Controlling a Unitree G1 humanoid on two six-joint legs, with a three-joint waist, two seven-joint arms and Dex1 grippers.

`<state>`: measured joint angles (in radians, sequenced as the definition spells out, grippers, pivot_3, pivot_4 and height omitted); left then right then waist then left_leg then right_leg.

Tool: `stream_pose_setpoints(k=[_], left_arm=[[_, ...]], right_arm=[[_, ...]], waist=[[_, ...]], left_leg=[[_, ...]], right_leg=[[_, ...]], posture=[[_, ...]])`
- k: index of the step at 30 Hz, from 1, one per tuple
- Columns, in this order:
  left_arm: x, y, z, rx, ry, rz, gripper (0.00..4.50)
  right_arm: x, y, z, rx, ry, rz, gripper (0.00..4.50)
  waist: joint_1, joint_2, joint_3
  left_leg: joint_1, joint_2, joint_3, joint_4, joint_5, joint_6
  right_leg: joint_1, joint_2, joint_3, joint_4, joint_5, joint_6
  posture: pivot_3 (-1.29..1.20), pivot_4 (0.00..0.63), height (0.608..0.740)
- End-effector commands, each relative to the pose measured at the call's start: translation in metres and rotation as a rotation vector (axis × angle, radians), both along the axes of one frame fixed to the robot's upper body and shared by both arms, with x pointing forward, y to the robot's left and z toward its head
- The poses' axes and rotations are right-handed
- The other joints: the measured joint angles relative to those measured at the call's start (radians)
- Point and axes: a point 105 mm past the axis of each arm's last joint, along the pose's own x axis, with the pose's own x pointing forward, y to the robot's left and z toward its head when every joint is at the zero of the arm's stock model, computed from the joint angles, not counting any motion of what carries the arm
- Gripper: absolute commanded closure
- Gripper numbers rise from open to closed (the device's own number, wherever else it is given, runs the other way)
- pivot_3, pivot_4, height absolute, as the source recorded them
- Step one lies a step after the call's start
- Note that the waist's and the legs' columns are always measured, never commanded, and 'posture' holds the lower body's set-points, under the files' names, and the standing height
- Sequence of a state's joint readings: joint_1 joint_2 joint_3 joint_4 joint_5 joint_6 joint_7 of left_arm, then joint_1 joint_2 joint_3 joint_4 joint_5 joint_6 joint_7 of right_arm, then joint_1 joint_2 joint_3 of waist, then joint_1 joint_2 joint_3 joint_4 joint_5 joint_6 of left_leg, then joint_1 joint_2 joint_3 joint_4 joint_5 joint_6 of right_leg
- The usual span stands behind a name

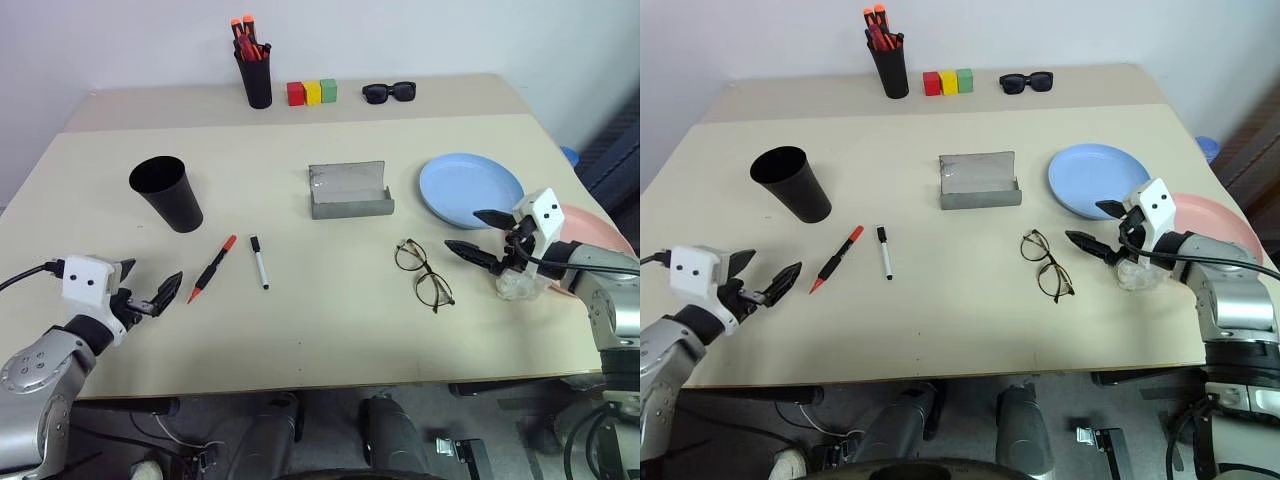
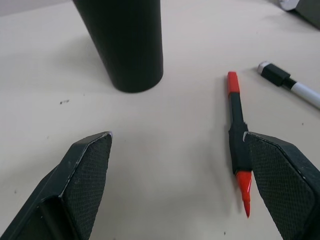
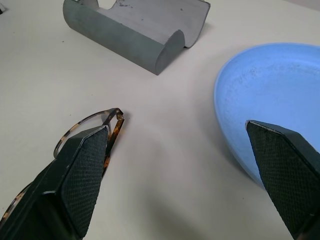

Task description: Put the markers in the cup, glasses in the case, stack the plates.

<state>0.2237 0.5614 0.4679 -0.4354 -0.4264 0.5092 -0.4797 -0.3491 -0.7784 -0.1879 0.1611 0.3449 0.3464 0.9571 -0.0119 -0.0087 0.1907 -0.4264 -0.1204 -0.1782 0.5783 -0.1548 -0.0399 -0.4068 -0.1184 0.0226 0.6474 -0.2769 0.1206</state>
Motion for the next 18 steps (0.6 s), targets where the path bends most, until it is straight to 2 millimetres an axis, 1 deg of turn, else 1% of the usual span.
stream_pose_setpoints(k=[1, 5, 8, 12, 15, 18], left_arm=[[-0.003, 0.004, 0.016, 0.020, -0.067, 0.017, 0.19], [-0.003, 0.004, 0.016, 0.017, -0.071, 0.020, 0.19], [-0.001, 0.004, 0.017, 0.012, -0.076, 0.021, 0.19], [0.001, -0.003, 0.019, 0.022, -0.078, -0.005, 0.19], [0.005, -0.012, 0.022, 0.063, -0.067, -0.032, 0.19], [0.010, -0.028, 0.025, 0.077, -0.064, -0.076, 0.19]], right_arm=[[0.002, 0.005, 0.013, -0.011, -0.041, 0.022, 0.00], [0.003, 0.007, 0.015, -0.016, -0.042, 0.026, 0.00], [0.004, 0.008, 0.016, -0.016, -0.047, 0.028, 0.00], [0.004, 0.011, 0.015, -0.014, -0.053, 0.033, 0.00], [0.004, 0.014, 0.014, -0.012, -0.055, 0.039, 0.00], [0.005, 0.021, 0.014, -0.012, -0.062, 0.058, 0.00]], waist=[[0.001, 0.000, 0.000], [0.001, 0.000, 0.000], [0.001, 0.000, 0.000], [0.001, 0.000, 0.000], [0.001, 0.000, 0.000], [0.001, 0.000, 0.000]], left_leg=[[0.000, 0.000, 0.000, 0.000, 0.000, 0.000], [0.000, 0.011, 0.013, 0.000, 0.000, 0.000], [0.000, 0.012, 0.015, 0.000, 0.000, 0.000], [0.000, 0.012, 0.015, 0.000, 0.000, 0.001], [0.000, 0.012, 0.016, 0.000, 0.000, 0.001], [0.000, 0.013, 0.016, 0.000, 0.000, 0.001]], right_leg=[[0.000, 0.000, 0.000, 0.000, 0.000, 0.000], [0.001, 0.000, 0.000, 0.000, 0.000, 0.000], [0.002, 0.000, 0.000, 0.000, 0.000, 0.000], [0.002, 0.001, 0.000, 0.000, 0.000, 0.000], [0.002, 0.001, 0.000, 0.000, 0.000, 0.000], [0.002, 0.001, 0.000, 0.000, 0.000, 0.000]], posture=[[0.00, 0.150, 0.740], [0.00, 0.150, 0.740], [0.00, 0.150, 0.740], [0.00, 0.150, 0.740], [0.00, 0.150, 0.740], [0.00, 0.150, 0.740]])
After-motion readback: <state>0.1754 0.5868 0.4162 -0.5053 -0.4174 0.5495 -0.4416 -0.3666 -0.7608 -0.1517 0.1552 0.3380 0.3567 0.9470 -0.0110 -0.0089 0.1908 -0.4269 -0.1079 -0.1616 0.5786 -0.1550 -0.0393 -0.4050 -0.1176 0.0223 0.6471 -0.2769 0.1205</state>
